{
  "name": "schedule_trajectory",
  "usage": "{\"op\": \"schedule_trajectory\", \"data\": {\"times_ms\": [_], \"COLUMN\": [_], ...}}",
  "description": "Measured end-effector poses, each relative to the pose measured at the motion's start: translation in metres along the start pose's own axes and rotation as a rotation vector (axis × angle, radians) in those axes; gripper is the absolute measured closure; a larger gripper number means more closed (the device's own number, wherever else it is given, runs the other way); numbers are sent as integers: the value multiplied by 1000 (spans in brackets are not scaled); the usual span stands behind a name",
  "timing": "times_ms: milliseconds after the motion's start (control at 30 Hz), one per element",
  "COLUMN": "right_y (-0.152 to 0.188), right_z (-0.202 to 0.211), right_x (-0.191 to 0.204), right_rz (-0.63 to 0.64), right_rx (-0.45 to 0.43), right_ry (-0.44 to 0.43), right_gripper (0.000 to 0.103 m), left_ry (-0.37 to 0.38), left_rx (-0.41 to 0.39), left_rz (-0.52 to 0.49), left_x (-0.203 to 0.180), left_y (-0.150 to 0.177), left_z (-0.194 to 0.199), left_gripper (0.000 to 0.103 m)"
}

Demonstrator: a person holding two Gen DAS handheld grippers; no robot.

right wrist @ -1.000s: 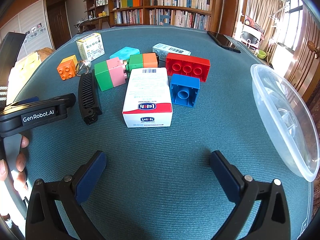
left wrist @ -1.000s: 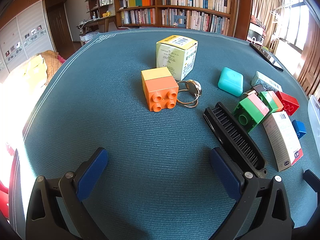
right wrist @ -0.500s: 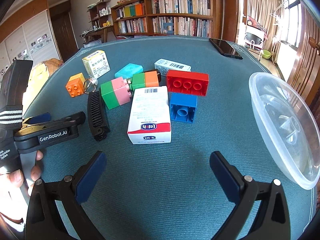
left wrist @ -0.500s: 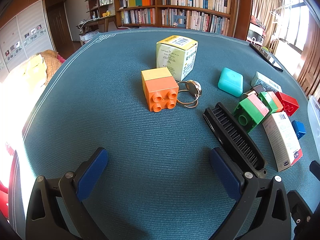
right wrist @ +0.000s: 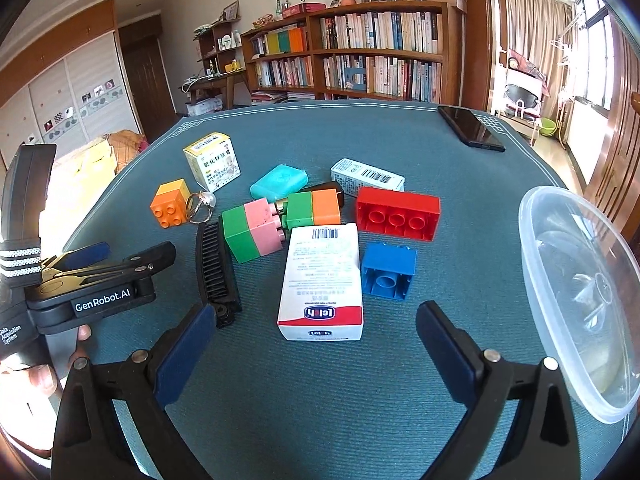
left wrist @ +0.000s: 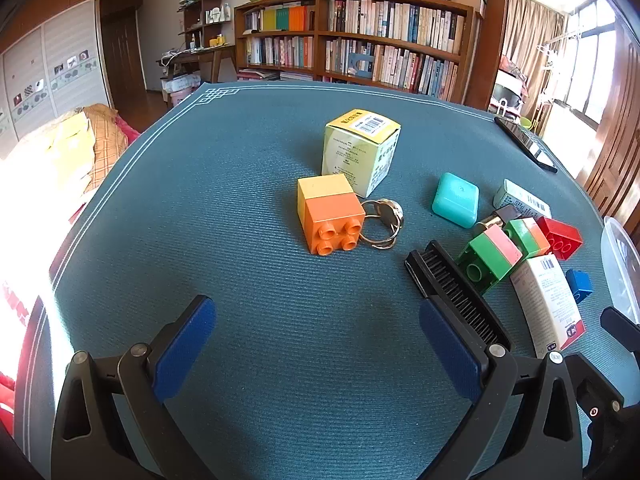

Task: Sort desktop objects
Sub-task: 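Grasp the white Lelch box with the right tool while the left tool grasps the orange brick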

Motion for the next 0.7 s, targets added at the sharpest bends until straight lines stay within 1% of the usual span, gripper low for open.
{"op": "schedule_trajectory", "data": {"times_ms": [133,200,333,433,500,567,700], "right_y": [-1,-1,0,1,1,0,1], "right_z": [-1,-2,-7,-10,-10,-9,-10], "right_x": [-2,-3,-6,-9,-11,-13,-15], "right_rz": [-1,-4,-27,-46,-55,-62,-69], "right_rx": [-6,-12,-9,-7,-12,-20,-22], "right_ry": [-4,-8,-22,-31,-32,-29,-29], "right_gripper": [6,12,20,22,24,25,25], "left_ry": [-10,-13,18,31,13,-3,0], "left_rx": [-2,3,34,43,38,34,42], "left_rz": [15,30,50,37,19,10,18], "left_x": [9,13,22,20,15,9,2], "left_y": [-9,-16,-26,-35,-43,-49,-58], "left_z": [2,2,0,-1,-4,-9,-23], "left_gripper": [0,0,0,0,0,0,0]}}
Point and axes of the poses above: each gripper's, at about its wrist camera, not at the fingertips, and z roughly against the way its jaws point, x to its left, y to its underside, the point moved 8 cm from there along -z, roughly the way its jaws point, and after that the axes turned 10 degrees about x, right-handed, at the moved point
